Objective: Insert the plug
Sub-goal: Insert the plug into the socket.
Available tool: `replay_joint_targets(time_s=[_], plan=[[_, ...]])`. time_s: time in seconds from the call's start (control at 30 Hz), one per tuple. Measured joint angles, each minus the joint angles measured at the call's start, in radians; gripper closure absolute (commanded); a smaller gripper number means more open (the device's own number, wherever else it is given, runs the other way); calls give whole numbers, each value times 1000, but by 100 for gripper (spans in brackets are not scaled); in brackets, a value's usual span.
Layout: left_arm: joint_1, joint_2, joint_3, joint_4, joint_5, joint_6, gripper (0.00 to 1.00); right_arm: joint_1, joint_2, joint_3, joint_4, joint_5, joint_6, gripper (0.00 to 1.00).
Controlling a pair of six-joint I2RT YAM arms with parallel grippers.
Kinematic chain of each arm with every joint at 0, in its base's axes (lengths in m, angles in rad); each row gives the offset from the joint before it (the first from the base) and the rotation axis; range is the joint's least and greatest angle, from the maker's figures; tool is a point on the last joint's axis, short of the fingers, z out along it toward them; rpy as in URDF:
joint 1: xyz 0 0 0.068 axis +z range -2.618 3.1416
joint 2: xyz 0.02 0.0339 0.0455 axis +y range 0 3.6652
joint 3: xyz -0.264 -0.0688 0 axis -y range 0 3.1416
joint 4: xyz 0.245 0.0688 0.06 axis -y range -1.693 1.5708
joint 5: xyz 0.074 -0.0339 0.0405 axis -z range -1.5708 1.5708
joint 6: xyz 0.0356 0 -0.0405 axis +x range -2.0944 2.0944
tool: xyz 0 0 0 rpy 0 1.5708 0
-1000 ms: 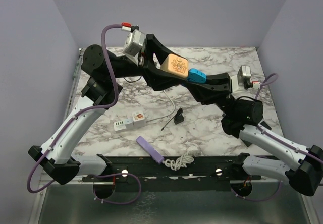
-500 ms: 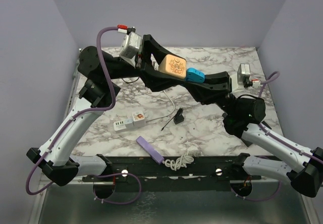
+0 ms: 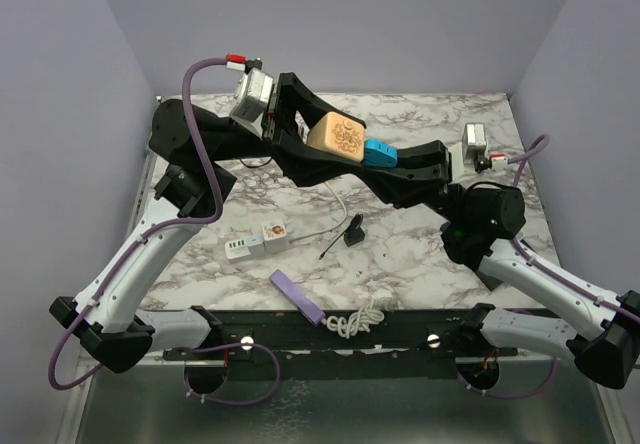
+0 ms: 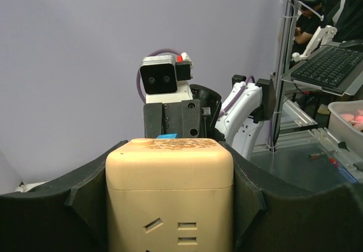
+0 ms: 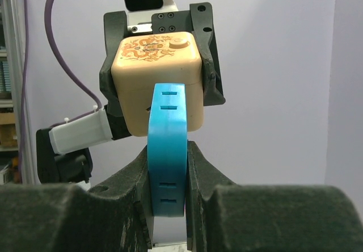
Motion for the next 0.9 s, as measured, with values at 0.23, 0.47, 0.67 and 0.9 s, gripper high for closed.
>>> replay_joint_targets(time_s=[0.23, 0.47, 0.67, 0.9], plan=[[-1, -11, -19, 17, -1, -2, 100, 4, -6, 6, -34, -21, -11, 99], [-1, -11, -19, 28, -5, -8, 100, 10, 26, 6, 29, -21, 0, 99], [-2, -19, -41, 60, -30, -14, 100, 23, 56, 29, 31, -24, -2, 99], [-6, -23, -37, 96, -39, -34, 100, 43, 93, 42, 111, -19, -5, 99]])
